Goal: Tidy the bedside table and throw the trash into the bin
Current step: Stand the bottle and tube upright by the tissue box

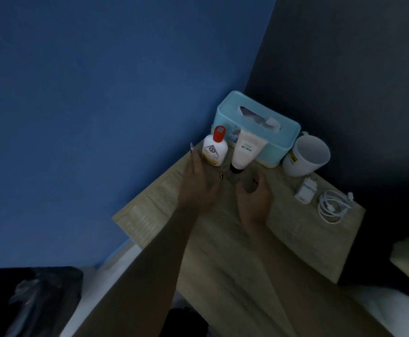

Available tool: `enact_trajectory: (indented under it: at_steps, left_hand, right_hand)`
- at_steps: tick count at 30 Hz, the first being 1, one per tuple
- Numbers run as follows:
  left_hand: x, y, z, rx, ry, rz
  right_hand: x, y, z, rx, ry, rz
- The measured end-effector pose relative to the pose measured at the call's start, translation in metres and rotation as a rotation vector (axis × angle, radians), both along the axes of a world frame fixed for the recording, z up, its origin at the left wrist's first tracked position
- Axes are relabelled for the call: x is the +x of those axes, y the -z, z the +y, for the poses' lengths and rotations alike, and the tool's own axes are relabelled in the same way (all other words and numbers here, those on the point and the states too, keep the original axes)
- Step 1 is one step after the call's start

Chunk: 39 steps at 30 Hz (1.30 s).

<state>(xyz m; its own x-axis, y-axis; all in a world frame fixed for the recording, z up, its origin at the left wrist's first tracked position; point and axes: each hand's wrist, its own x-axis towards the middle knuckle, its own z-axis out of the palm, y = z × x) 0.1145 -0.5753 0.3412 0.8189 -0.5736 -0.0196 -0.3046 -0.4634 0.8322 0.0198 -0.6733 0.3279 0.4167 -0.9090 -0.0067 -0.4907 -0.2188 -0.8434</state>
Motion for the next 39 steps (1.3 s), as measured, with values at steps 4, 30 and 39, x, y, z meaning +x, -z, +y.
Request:
enact_trajectory:
  at_steps: [4, 30, 39]
  left_hand:
    - [-0.02, -0.04, 0.051, 0.304, 0.133, -0.055]
    - [-0.167, -0.318, 0.42, 0.606, -0.371, 0.289]
    - [-0.177, -0.371, 0.582, 0.749, -0.489, 0.197]
  right_hand:
    - [-0.03, -0.04, 0.031, 0.173, -0.159, 0.305]
    - [-0.055, -0.318, 0.304, -0.213, -1.273, 0.887]
    - [-0.047, -0.375, 0.494, -0.287, -1.527, 0.7]
